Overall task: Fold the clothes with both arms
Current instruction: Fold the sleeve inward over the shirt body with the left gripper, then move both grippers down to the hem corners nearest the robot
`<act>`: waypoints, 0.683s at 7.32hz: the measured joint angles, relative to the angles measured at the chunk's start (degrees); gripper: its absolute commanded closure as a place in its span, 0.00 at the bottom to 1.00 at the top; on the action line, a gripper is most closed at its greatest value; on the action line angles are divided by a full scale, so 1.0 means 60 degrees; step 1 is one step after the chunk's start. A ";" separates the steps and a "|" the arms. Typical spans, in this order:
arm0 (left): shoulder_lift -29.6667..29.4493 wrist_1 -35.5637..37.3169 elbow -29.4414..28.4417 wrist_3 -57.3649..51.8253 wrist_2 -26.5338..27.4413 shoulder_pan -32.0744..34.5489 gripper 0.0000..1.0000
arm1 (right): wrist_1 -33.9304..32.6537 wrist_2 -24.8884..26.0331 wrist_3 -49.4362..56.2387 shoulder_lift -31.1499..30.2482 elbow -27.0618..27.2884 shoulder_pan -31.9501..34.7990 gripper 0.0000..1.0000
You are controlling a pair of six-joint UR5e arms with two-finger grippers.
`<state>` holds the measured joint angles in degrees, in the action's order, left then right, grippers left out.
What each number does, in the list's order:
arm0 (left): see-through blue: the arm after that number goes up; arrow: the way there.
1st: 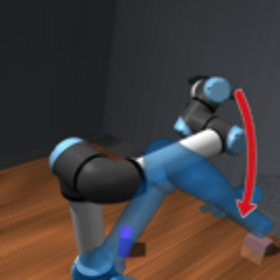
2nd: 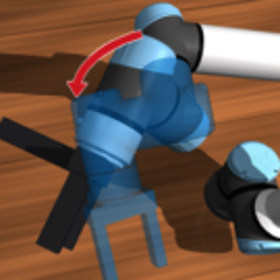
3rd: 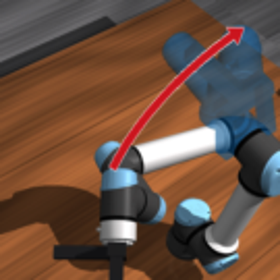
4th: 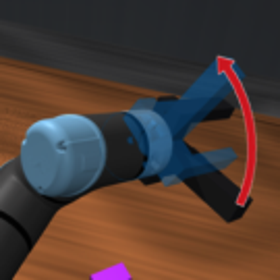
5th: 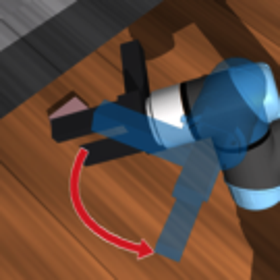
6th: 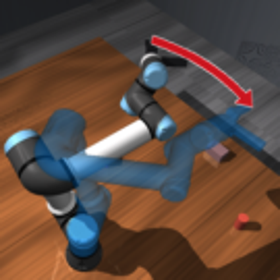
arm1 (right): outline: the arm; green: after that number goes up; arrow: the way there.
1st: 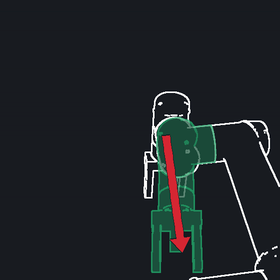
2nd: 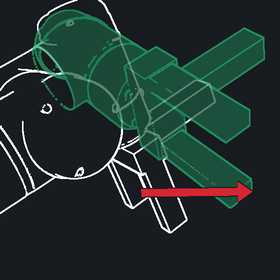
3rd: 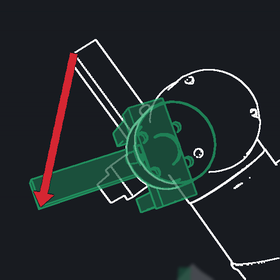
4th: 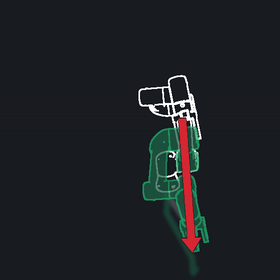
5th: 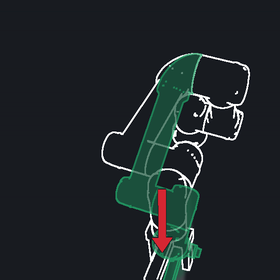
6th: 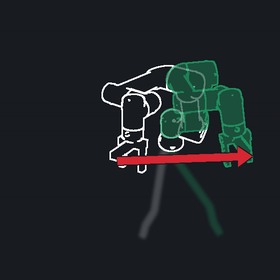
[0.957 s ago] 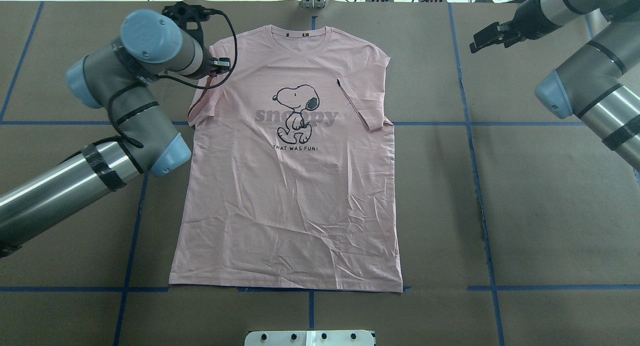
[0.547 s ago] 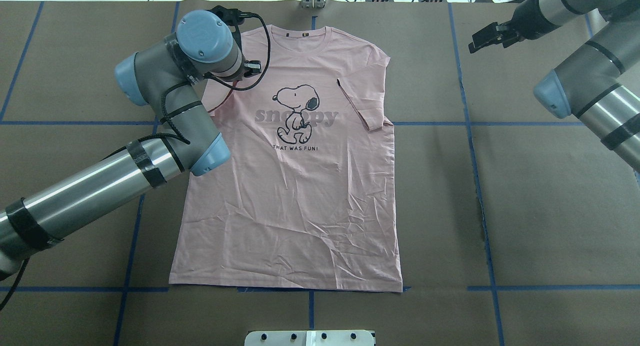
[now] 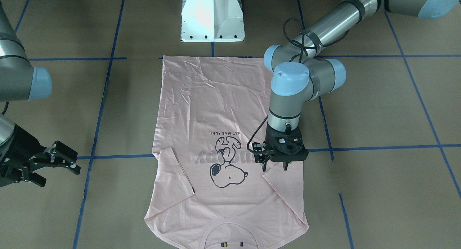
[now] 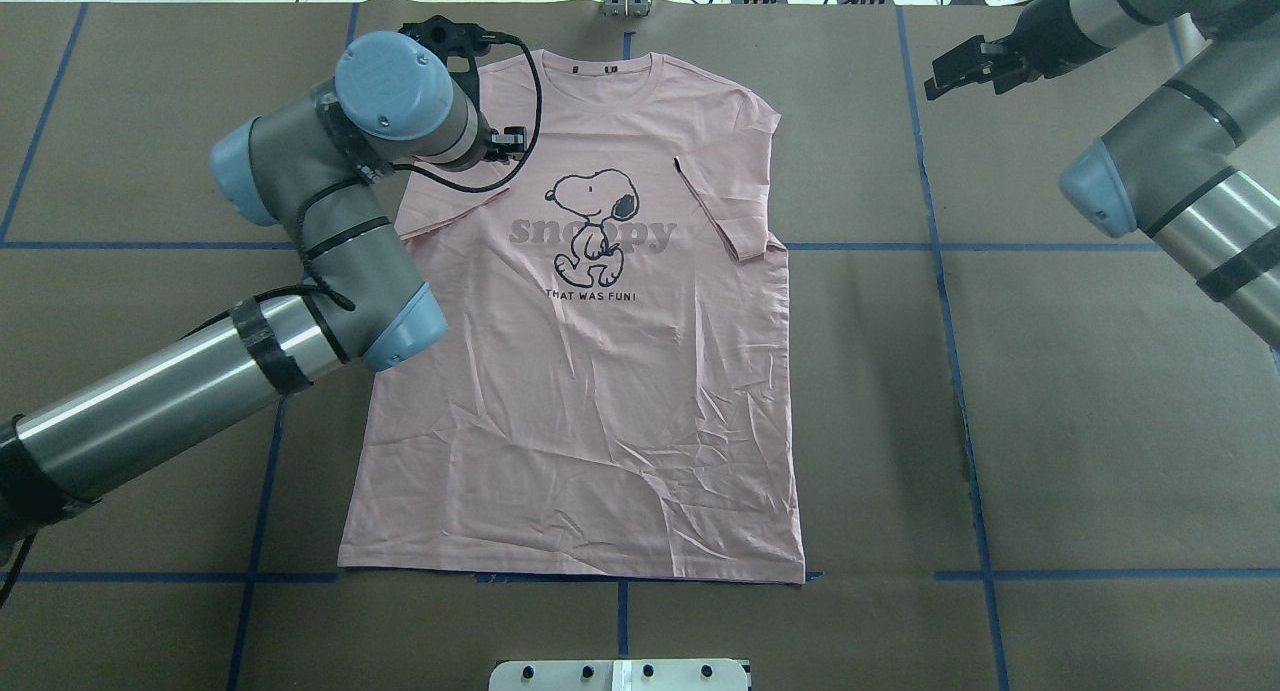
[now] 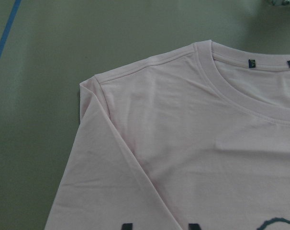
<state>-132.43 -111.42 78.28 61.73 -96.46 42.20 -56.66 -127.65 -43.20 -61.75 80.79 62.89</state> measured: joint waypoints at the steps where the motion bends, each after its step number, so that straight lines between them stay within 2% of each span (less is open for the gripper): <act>1: 0.0657 -0.0007 0.1103 -0.0064 -0.0280 -0.0007 0.00 | -0.0033 0.0205 -0.0982 -0.0159 0.0580 -0.0378 0.00; 3: 0.1836 -0.0040 0.3041 -0.0122 -0.0688 -0.0188 0.00 | -0.0083 0.1399 -0.2954 -0.1143 0.2477 -0.1817 0.00; 4: 0.2371 -0.0057 0.3893 -0.0057 -0.0729 -0.0465 0.00 | -0.0376 0.2183 -0.3848 -0.1810 0.3708 -0.2701 0.00; 5: 0.2805 -0.0062 0.4569 0.0097 -0.0731 -0.0746 0.00 | -0.1118 0.3188 -0.4654 -0.2379 0.5026 -0.3753 0.00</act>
<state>-115.59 -111.79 105.69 62.31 -100.85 37.73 -63.37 -108.52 -71.13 -76.02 110.94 40.38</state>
